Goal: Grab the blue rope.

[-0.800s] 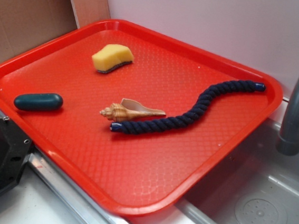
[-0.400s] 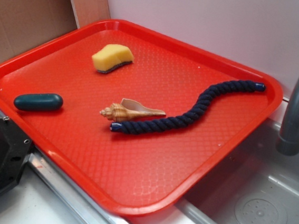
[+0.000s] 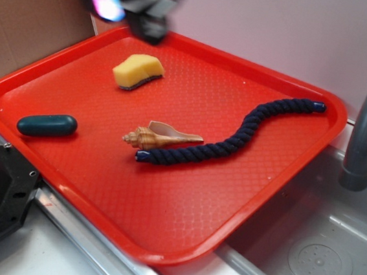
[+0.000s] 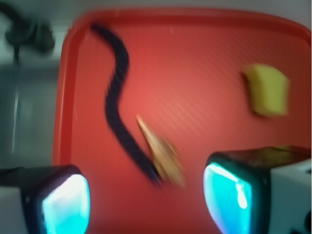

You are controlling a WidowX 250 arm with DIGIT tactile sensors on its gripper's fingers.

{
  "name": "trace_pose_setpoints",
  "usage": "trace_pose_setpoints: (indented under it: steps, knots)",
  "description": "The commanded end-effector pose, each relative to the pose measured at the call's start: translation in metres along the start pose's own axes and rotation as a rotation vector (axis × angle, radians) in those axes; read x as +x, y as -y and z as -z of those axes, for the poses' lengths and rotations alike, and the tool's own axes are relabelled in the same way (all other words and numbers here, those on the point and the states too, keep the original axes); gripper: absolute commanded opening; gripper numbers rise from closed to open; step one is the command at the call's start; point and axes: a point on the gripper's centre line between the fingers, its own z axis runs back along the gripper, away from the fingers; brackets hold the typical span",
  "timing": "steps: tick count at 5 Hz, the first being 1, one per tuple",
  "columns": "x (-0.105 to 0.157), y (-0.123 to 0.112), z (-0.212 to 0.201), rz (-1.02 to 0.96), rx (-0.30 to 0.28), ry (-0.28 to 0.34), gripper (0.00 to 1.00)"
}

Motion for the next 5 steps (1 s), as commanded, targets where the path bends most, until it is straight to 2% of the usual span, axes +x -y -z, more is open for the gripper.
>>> trace_pose_setpoints:
  steps: [1, 2, 3, 4, 5]
  knots:
    - [0.035, 0.014, 0.079, -0.022, -0.142, 0.003, 1.0]
    - [0.046, 0.012, 0.106, -0.019, -0.093, -0.035, 1.0]
    - [0.051, 0.016, 0.125, 0.004, 0.006, -0.072, 1.0]
    - [0.045, 0.019, 0.117, 0.01, 0.176, -0.064, 0.0]
    - [0.038, 0.013, 0.097, 0.047, 0.164, -0.082, 0.0]
